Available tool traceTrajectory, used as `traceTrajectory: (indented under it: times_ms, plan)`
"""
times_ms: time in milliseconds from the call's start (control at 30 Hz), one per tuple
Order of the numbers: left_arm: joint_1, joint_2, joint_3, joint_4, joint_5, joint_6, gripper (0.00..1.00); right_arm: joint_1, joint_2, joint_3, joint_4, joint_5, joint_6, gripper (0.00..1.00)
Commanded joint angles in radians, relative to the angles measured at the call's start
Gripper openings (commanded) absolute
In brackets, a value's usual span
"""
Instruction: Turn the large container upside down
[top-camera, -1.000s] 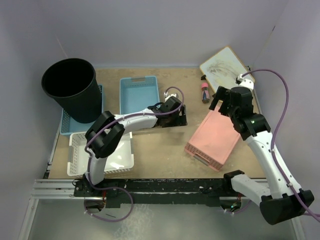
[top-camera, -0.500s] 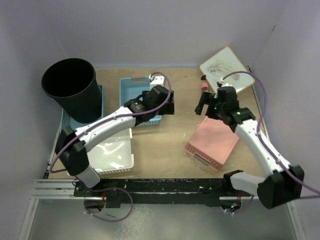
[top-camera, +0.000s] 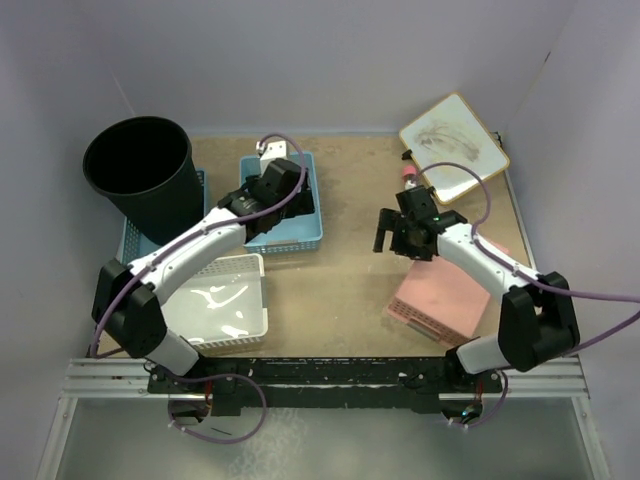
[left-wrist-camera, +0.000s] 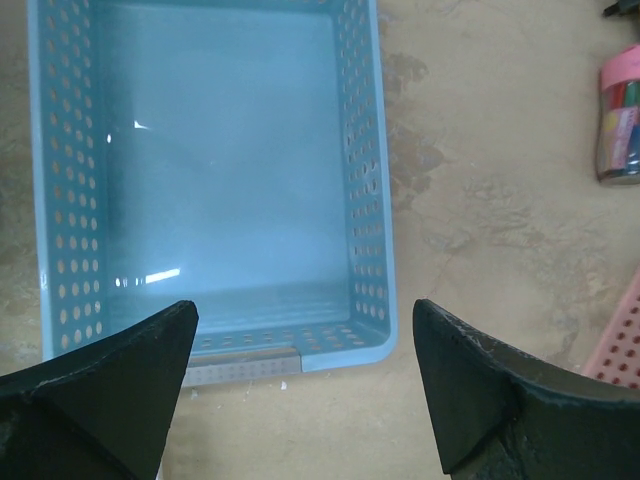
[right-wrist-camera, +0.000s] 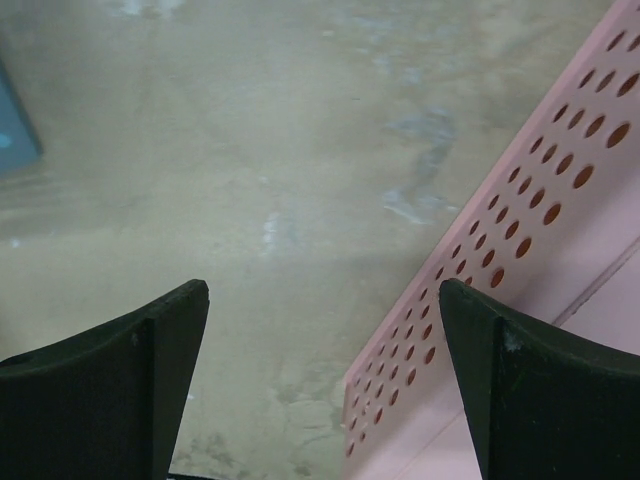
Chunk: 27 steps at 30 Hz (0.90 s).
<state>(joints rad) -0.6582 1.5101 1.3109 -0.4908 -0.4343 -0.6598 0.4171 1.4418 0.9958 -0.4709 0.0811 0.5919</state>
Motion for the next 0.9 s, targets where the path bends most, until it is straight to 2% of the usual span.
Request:
traceTrajectory:
  times_ms: [0,67,200,367,533,567,700,733,767,867]
  plan:
    - [-0.004,0.095,0.067,-0.016,-0.017,0.045,0.85,-0.142,-0.076,-0.053,-0.132,0.145,-0.01,1.0]
    - [-0.004,0.143,0.101,-0.03,-0.004,0.05,0.83,-0.182,-0.115,-0.062,-0.154,0.195,-0.01,1.0]
    - [-0.017,0.233,0.147,0.008,0.013,0.049,0.79,-0.182,-0.185,-0.039,-0.121,0.22,-0.021,1.0]
    - [-0.03,0.321,0.142,0.063,-0.107,0.071,0.77,-0.178,-0.212,0.016,-0.061,0.07,-0.058,1.0]
    - [-0.035,0.4,0.179,0.098,-0.109,0.086,0.73,-0.176,-0.253,-0.004,0.005,0.043,-0.058,1.0]
    - [-0.036,0.425,0.201,0.089,-0.105,0.091,0.7,-0.176,-0.255,-0.005,0.009,0.04,-0.057,1.0]
    - [-0.048,0.488,0.262,0.057,-0.113,0.095,0.45,-0.176,-0.256,-0.008,0.012,0.038,-0.049,1.0]
    - [-0.055,0.486,0.258,0.072,-0.109,0.098,0.43,-0.176,-0.258,-0.009,0.014,0.038,-0.05,1.0]
    - [-0.062,0.481,0.259,0.078,-0.107,0.1,0.43,-0.176,-0.26,-0.01,0.018,0.036,-0.051,1.0]
    - [-0.081,0.471,0.278,0.049,-0.139,0.092,0.53,-0.176,-0.262,-0.003,0.017,0.028,-0.059,1.0]
